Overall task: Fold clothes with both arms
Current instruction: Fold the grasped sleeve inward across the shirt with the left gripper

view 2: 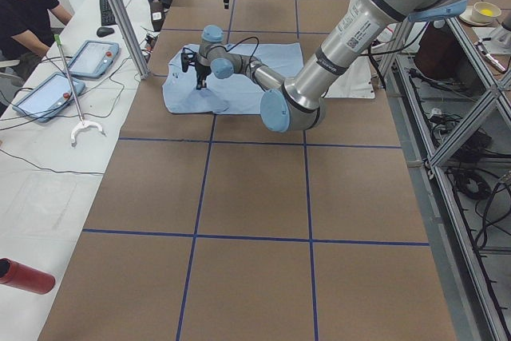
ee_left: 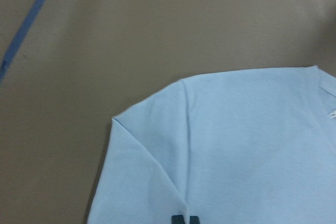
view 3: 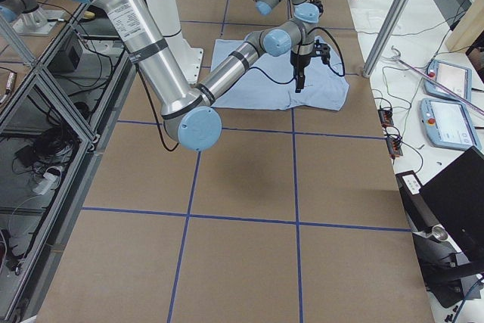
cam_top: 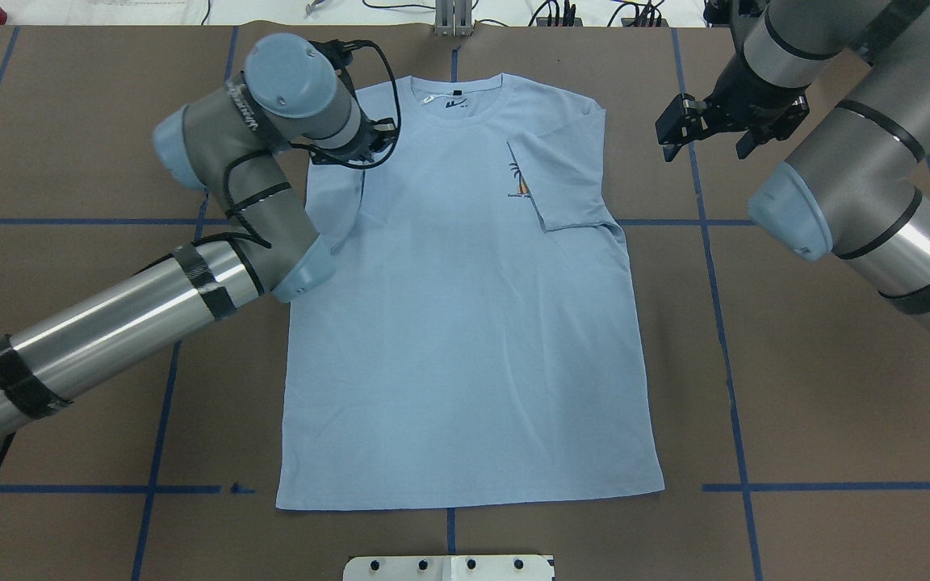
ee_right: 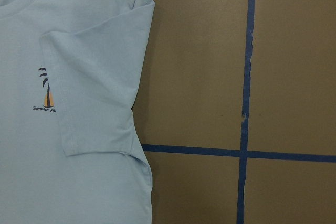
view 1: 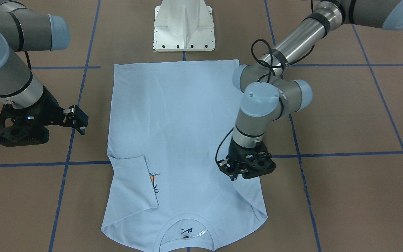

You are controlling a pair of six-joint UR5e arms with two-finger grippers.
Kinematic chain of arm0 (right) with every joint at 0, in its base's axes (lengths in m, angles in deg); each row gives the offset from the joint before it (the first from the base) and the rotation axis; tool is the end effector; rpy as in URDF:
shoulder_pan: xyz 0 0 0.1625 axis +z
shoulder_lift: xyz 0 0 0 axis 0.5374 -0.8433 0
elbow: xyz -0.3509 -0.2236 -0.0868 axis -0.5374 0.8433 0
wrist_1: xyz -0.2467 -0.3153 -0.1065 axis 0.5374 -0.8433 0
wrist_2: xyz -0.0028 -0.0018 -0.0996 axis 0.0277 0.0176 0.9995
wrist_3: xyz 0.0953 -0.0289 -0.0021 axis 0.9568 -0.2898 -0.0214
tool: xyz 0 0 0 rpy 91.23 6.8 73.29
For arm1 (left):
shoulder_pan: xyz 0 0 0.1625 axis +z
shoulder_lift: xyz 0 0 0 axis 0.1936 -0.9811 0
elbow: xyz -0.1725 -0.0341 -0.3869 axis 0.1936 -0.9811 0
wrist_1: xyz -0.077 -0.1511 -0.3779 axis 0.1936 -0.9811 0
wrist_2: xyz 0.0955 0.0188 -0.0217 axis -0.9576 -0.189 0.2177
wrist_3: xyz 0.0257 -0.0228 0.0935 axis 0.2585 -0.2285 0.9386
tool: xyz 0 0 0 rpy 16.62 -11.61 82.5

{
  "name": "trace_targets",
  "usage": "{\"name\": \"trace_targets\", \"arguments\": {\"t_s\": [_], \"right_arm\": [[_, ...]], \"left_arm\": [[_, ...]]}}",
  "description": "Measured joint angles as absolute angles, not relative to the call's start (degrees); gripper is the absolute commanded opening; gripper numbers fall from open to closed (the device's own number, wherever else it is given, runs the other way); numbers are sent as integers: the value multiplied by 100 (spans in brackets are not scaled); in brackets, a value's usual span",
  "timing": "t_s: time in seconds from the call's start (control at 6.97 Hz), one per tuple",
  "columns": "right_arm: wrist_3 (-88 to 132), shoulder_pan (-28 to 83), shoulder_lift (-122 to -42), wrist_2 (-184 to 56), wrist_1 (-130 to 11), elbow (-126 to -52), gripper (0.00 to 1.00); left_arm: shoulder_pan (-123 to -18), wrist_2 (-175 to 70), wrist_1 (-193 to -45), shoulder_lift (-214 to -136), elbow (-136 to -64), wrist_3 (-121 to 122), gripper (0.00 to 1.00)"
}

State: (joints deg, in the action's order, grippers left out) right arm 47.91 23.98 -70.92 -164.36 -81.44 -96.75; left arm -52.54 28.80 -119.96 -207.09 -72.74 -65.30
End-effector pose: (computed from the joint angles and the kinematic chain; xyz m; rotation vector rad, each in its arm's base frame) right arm -0.2883 -0.5767 0.2834 0.0812 -0.7891 -0.0178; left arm 0.5455 -0.6288 0.2395 0.2036 0.9182 -0.4123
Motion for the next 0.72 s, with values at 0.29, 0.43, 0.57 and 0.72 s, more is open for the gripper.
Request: {"name": "trace_targets", "arguments": {"t_s": [0.29,0.43,0.57,0.72], "right_arm": [[4794,2390,-7083,-16433,-8144,-9672,100],[4792,2381,-7076,-16432,-8147,-9669,100],[4792,2373,-7079,-16432,-8149,-9661,100],[4792,2374,-7087,-16432,-8149,-9657,100]], "left_arm": [[-5051,2693,-12113,-21006,-6852,-6753,100],[-5051,2563,-12152,-21013,-6816,-6722,100],[-5100,2518,-12213,-21014,-6829,-6688,100],[-5173,2540,-12294,-20982,-6917,-6628,100]]}}
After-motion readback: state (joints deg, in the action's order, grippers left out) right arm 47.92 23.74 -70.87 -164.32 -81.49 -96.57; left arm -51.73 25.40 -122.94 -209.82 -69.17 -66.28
